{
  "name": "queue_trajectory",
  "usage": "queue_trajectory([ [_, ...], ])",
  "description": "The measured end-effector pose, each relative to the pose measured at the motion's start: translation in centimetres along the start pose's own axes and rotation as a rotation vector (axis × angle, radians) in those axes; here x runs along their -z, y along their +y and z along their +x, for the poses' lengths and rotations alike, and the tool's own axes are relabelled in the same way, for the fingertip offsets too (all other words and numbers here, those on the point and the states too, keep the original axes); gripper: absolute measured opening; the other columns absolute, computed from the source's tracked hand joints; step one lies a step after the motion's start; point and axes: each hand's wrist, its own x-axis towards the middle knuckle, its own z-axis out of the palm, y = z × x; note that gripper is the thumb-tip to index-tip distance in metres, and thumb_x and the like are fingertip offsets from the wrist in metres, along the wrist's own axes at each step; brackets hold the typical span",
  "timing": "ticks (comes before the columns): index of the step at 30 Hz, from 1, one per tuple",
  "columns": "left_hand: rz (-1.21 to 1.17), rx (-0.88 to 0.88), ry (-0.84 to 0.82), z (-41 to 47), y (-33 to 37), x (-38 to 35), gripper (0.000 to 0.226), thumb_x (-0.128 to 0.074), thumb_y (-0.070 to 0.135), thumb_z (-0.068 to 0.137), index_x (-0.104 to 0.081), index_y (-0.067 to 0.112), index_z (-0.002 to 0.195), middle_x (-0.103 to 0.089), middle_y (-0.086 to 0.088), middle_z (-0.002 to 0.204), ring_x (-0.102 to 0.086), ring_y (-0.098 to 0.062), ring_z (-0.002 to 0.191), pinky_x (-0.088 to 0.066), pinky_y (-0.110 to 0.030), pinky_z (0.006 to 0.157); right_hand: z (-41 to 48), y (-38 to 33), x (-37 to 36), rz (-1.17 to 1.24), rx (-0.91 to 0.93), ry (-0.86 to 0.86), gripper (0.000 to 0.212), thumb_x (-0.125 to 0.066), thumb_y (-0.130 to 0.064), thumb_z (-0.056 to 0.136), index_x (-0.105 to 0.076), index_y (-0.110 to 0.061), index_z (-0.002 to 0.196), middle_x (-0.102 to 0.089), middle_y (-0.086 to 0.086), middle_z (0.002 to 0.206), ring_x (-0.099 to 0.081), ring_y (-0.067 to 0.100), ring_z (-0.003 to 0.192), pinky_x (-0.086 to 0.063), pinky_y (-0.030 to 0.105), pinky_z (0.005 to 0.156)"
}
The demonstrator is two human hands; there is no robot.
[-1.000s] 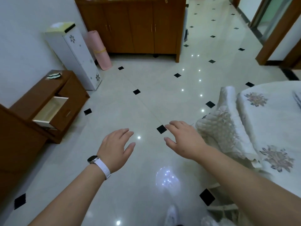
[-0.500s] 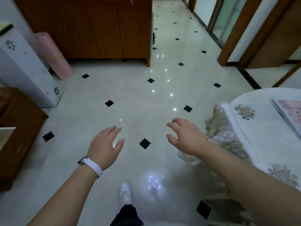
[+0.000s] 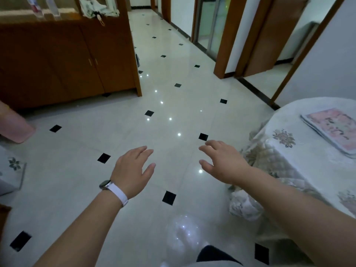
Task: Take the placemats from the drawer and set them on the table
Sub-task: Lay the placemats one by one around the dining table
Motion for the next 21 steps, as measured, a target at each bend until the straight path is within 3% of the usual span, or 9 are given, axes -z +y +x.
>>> queue_trajectory([
  [13,0.079,-0.226,-0.043,16.8,-2.8,-2.2,0.048,-0.043,0.043,0.088,-0.062,0.017,0.123,-0.062,-0.006,0.125,-0.059,-0.026,0.112,-0.046,-0.041,0.09,14.4,4.2,-0.7,0.061,-0.099,0.019,0.048,-0.044,-0.045,0.097,-0.048,-0.022,0.14,-0.048,0.002,0.141,-0.045,0.026,0.127,-0.04,0.04,0.101],
  [21,0.102,-0.182,-0.132,28.7,-4.3,-3.2,0.048,-0.041,0.045,0.09,-0.063,0.018,0.122,-0.062,-0.005,0.127,-0.058,-0.024,0.114,-0.047,-0.039,0.093,24.6,10.6,-0.4,0.134,-0.131,-0.01,0.054,-0.036,-0.05,0.092,-0.05,-0.022,0.136,-0.052,0.002,0.136,-0.05,0.026,0.12,-0.042,0.038,0.097],
])
